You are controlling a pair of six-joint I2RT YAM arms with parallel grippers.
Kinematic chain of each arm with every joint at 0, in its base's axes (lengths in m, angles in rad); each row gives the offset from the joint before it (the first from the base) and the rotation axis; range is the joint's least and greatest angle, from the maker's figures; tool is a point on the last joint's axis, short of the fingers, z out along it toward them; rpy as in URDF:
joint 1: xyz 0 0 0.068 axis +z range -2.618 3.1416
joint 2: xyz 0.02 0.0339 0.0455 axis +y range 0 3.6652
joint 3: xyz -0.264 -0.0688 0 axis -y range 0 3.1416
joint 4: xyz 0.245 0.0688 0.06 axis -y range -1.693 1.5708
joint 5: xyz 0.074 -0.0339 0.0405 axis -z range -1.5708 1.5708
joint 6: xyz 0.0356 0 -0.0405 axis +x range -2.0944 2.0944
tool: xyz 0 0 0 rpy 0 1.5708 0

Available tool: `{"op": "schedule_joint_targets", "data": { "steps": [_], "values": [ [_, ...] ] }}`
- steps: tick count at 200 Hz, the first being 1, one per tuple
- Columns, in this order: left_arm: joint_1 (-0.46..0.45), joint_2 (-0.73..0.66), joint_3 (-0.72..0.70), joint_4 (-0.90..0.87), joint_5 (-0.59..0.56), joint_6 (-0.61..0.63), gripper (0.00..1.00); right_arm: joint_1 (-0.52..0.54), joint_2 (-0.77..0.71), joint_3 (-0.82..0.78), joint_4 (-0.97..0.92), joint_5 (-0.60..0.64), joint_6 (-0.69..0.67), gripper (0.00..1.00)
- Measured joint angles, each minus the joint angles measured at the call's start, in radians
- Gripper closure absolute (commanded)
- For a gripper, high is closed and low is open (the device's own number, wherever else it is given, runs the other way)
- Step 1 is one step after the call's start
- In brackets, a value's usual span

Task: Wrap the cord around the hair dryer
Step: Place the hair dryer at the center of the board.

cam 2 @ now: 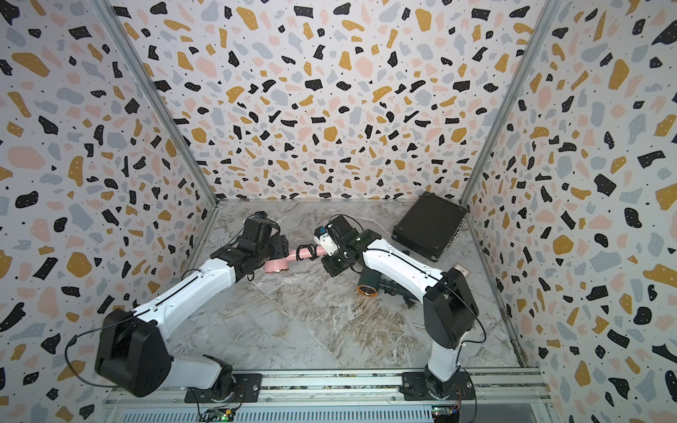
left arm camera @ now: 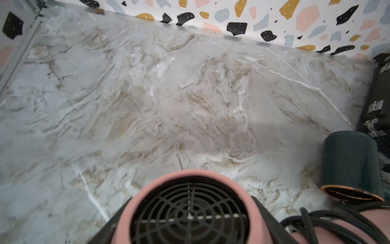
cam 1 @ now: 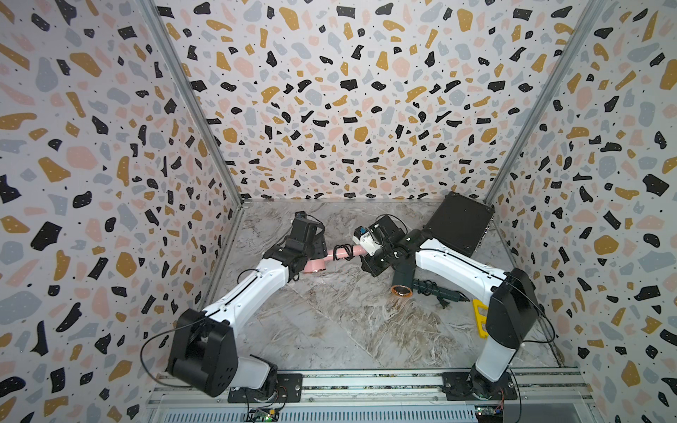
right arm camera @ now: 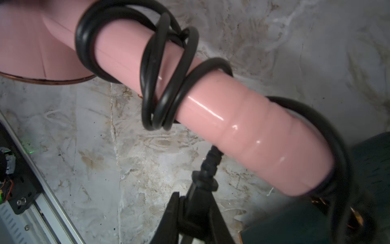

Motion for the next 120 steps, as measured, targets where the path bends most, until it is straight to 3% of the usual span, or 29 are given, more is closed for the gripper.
{"op": "schedule_joint_targets", "data": {
  "steps": [44, 120],
  "values": [
    [0.015, 0.314, 0.282, -0.093, 0.102, 0.131, 1.00, -0.064, 0.177, 0.186, -0.169, -0.021, 0.095, 1.00],
    [0.061, 0.599, 0.520, -0.174, 0.224, 0.200, 1.00, -0.117, 0.414, 0.418, -0.307, 0.027, 0.106, 1.00]
  ]
}}
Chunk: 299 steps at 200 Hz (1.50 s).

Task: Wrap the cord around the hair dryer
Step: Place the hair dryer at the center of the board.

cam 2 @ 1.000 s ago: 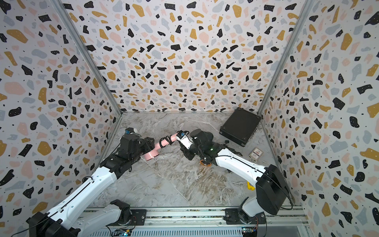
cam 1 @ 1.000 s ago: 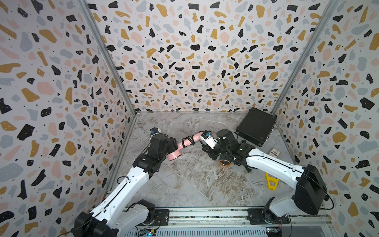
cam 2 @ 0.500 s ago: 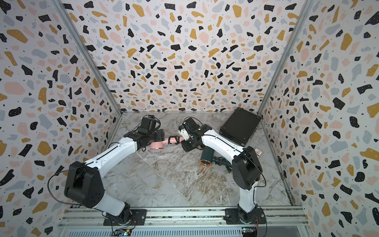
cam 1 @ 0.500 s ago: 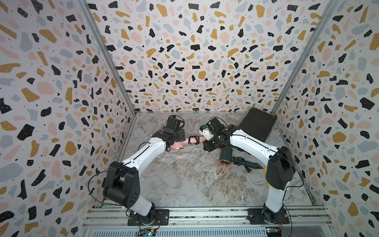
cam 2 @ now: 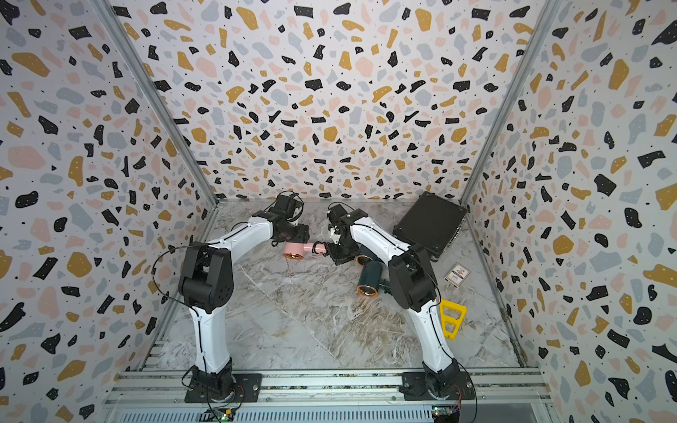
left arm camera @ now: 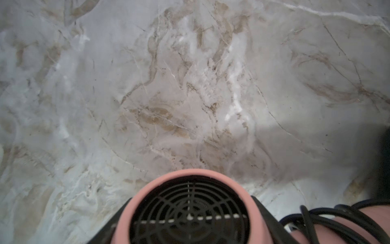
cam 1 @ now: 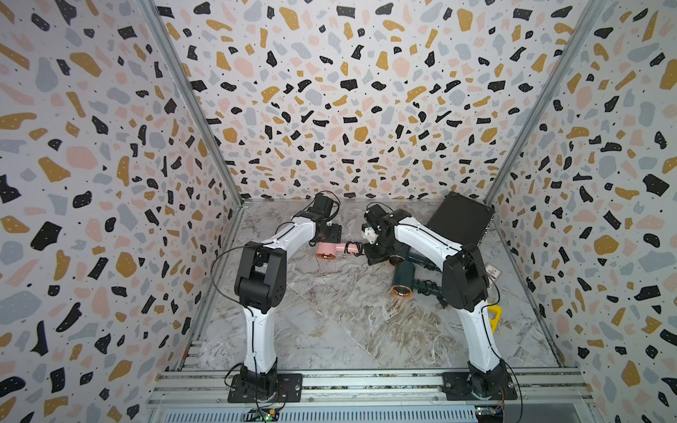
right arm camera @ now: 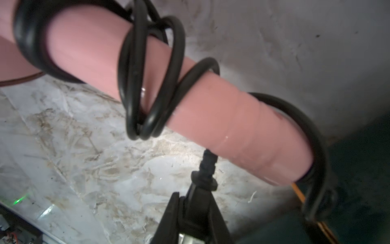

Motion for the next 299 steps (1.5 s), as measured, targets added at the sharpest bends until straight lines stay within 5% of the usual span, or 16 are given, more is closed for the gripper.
{"op": "schedule_joint_targets", "data": {
  "steps": [31, 67, 93, 129, 157, 214, 299],
  "values": [
    [0.026, 0.026, 0.008, -0.024, 0.014, 0.000, 1.00, -0.002, 0.054, 0.032, -0.007, 0.010, -0.014, 1.00],
    [0.032, 0.109, 0.097, -0.085, 0.029, 0.021, 0.84, -0.011, 0.111, 0.069, -0.016, 0.006, -0.015, 0.94],
    [0.032, 0.129, 0.113, -0.105, 0.043, 0.028, 0.64, -0.013, 0.119, 0.069, -0.027, 0.002, -0.015, 0.79],
    [0.032, 0.137, 0.130, -0.132, 0.052, 0.040, 0.20, -0.014, 0.119, 0.066, -0.023, -0.002, -0.012, 0.71],
    [0.031, 0.142, 0.139, -0.193, 0.066, 0.088, 0.00, -0.021, 0.118, 0.049, 0.013, 0.006, -0.004, 0.64],
    [0.029, 0.142, 0.141, -0.245, 0.093, 0.112, 0.01, -0.038, 0.036, -0.011, 0.056, -0.006, 0.003, 0.54],
    [0.029, 0.092, 0.164, -0.238, 0.095, 0.131, 0.01, -0.038, -0.257, -0.196, 0.112, -0.073, 0.023, 0.52]
  ]
}}
